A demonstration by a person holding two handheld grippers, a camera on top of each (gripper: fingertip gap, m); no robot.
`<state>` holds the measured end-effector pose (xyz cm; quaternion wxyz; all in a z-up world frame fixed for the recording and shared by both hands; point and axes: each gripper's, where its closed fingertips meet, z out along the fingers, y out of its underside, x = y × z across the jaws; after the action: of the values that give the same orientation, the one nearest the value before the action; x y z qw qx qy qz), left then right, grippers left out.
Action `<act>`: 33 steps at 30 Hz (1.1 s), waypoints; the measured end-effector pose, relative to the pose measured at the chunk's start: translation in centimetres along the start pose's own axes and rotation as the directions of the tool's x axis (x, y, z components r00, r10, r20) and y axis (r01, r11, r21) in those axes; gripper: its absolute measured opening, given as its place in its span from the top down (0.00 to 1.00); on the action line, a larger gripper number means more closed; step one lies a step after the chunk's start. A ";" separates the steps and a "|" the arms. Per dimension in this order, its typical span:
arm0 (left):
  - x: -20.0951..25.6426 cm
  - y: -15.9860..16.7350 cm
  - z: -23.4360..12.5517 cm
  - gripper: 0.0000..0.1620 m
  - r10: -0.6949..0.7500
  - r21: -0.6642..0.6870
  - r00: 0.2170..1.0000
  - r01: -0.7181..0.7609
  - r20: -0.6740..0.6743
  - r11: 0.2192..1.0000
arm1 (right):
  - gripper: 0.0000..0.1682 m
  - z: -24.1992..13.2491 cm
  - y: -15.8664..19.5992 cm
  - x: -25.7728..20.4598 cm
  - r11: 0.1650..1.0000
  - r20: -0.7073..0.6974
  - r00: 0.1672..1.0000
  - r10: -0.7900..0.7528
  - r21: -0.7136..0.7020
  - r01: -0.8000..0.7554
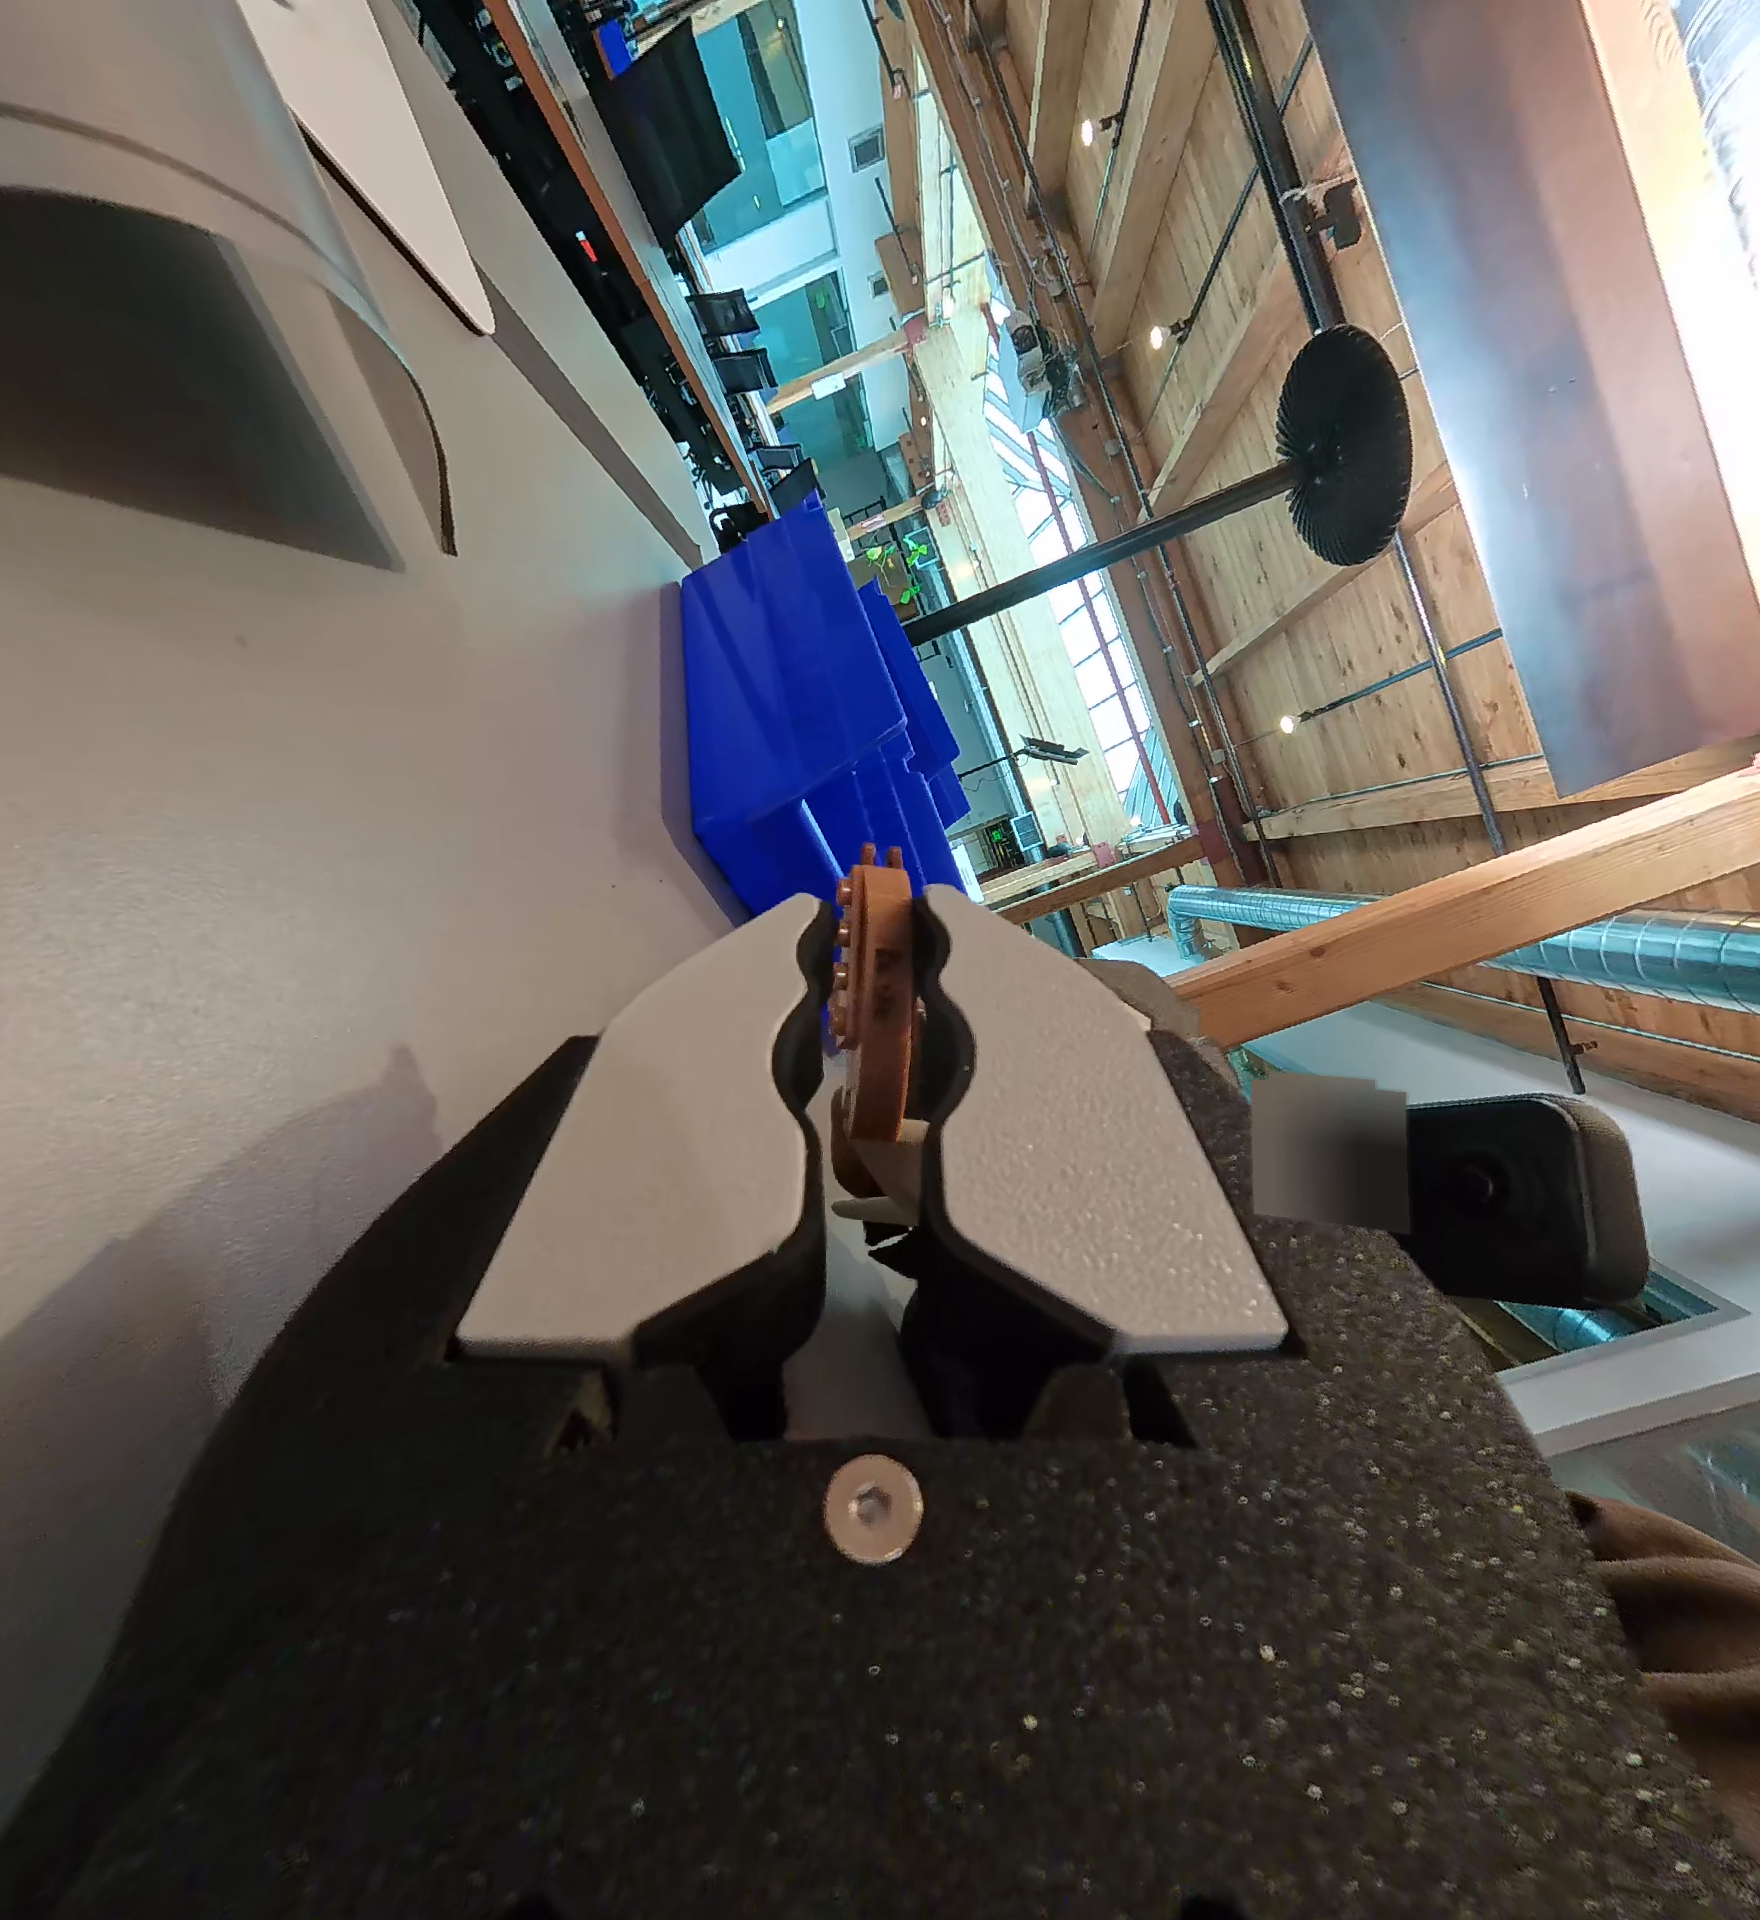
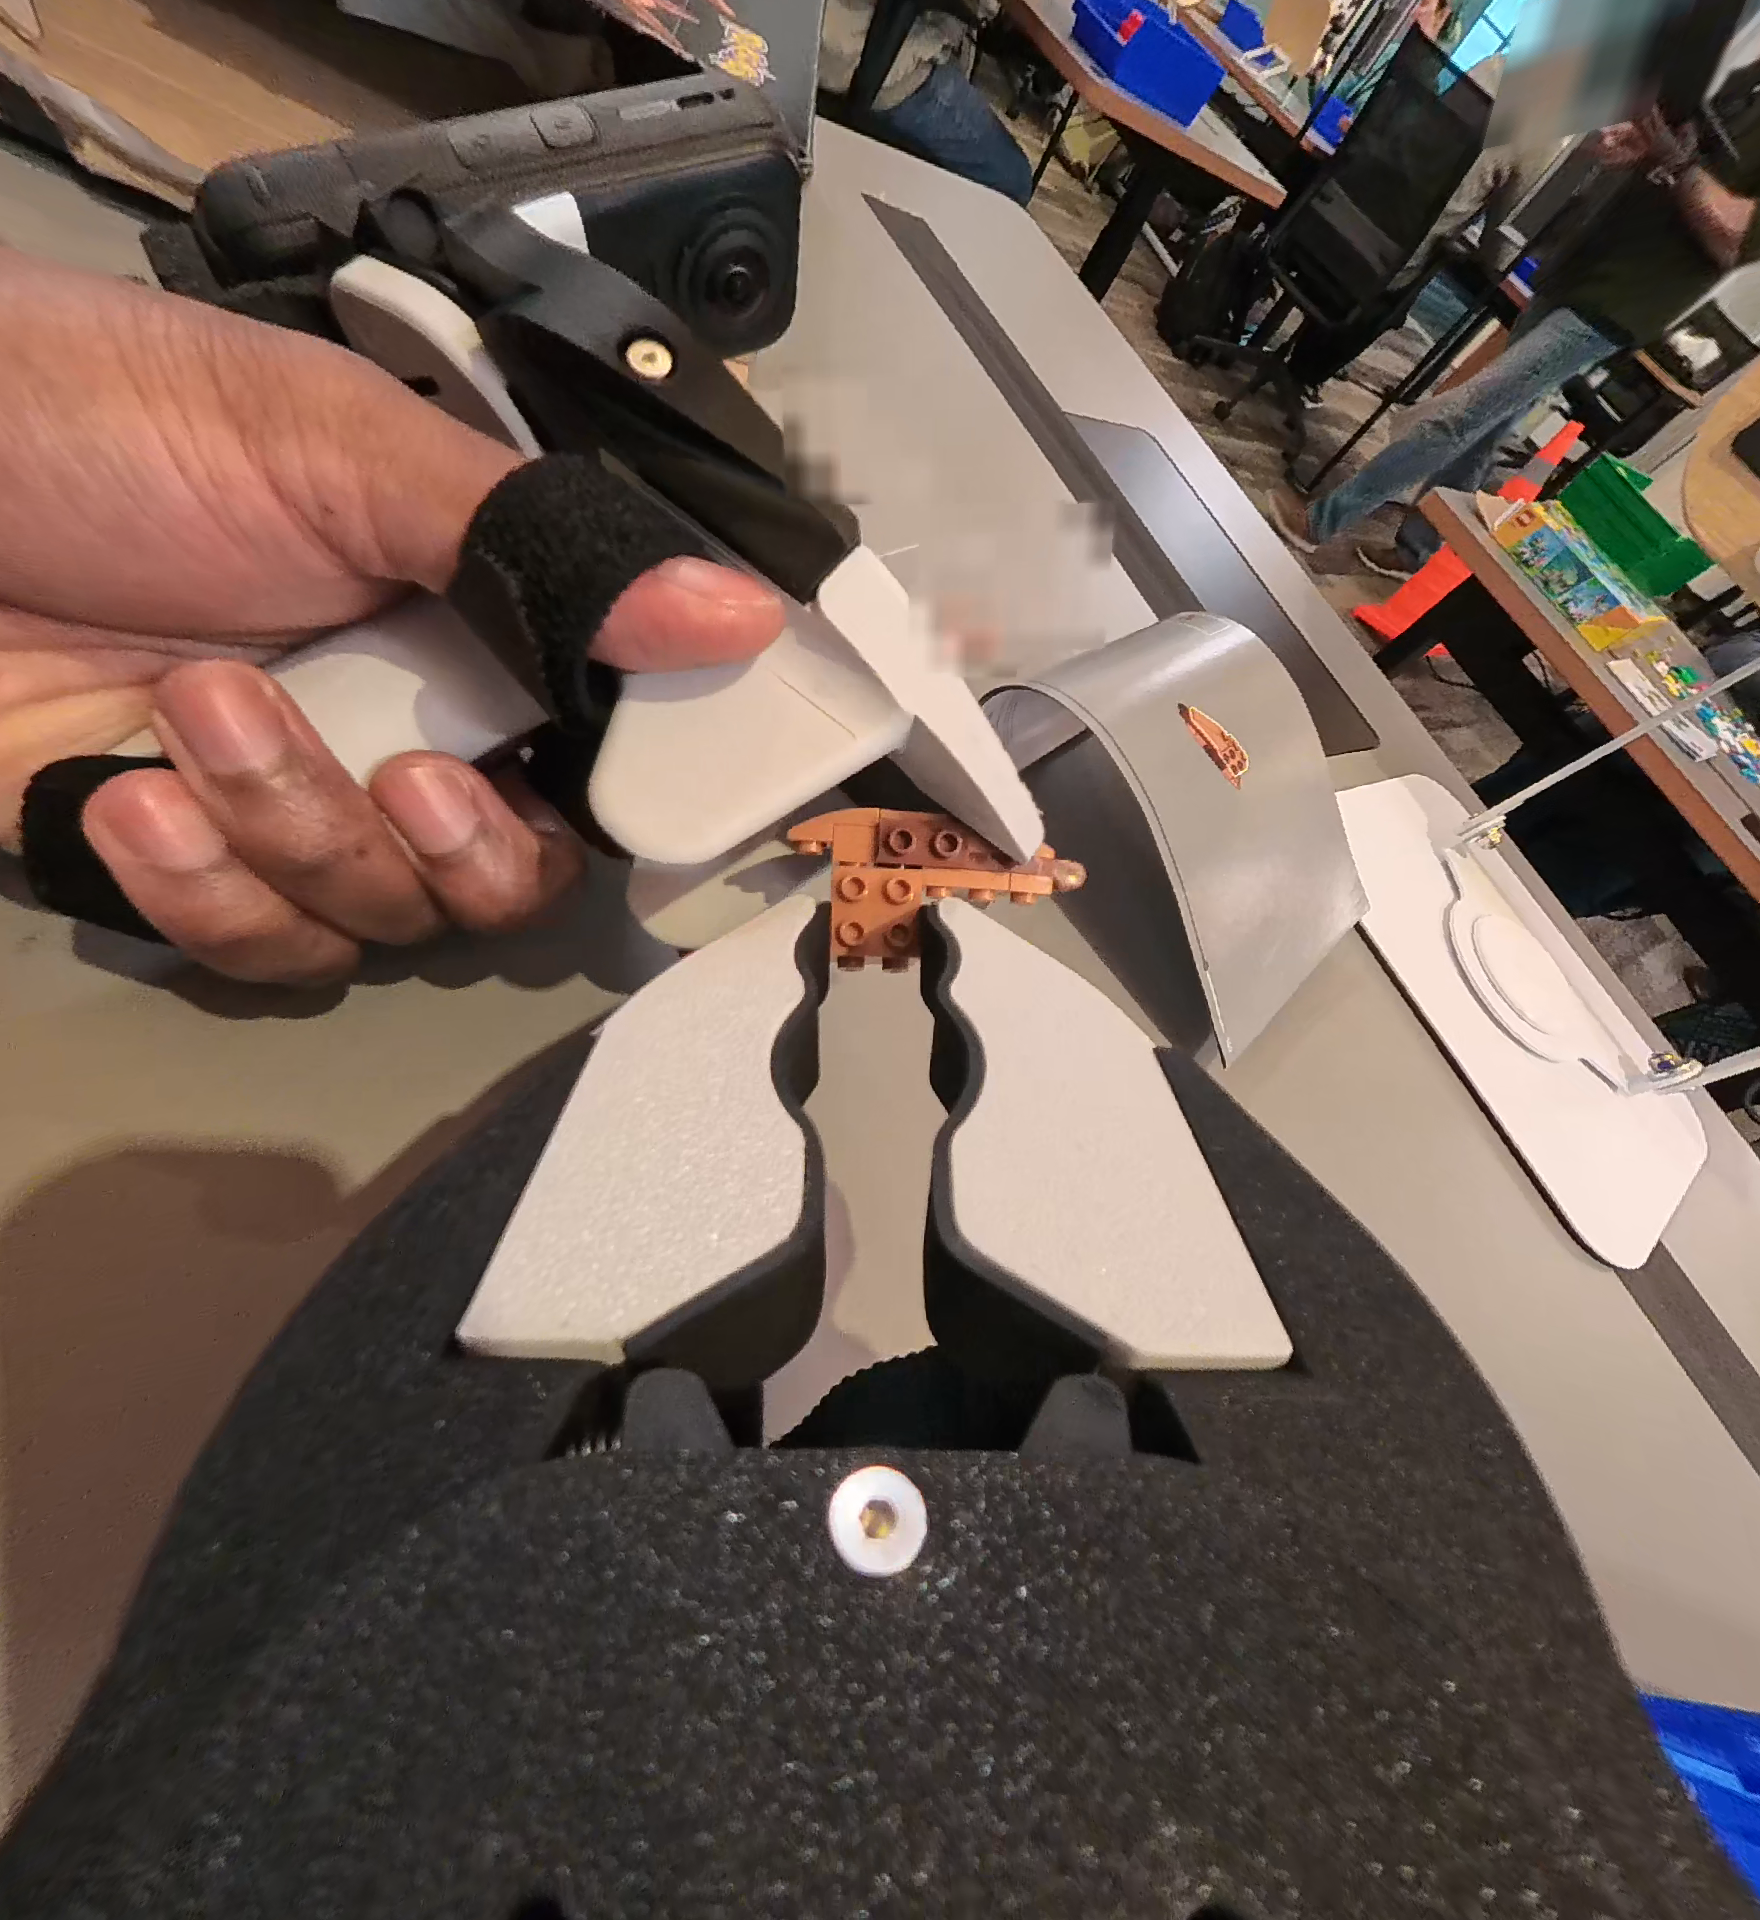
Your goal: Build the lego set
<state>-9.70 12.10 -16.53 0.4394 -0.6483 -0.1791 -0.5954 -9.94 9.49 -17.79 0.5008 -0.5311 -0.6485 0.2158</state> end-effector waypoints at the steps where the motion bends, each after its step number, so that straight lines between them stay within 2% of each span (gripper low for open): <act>1: 0.0 0.0 0.0 0.91 -0.002 0.001 1.000 0.002 -0.003 1.000 | 0.91 0.0 0.0 0.0 1.000 -0.004 1.000 0.004 0.005 -0.004; 21: 0.5 -0.2 -0.1 0.90 0.036 0.003 0.999 -0.036 -0.015 0.999 | 0.91 -0.2 -0.6 0.0 0.997 -0.053 0.999 0.009 0.080 -0.005; 33: 0.6 -0.1 0.0 0.83 0.096 -0.032 0.995 -0.096 0.004 0.995 | 0.91 -0.5 -1.0 0.3 0.993 -0.084 0.996 0.005 0.117 0.005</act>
<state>-9.61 12.00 -15.93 0.4567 -0.6647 -0.1397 -0.5745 -9.94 9.27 -16.72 0.5581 -0.5093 -0.6131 0.2308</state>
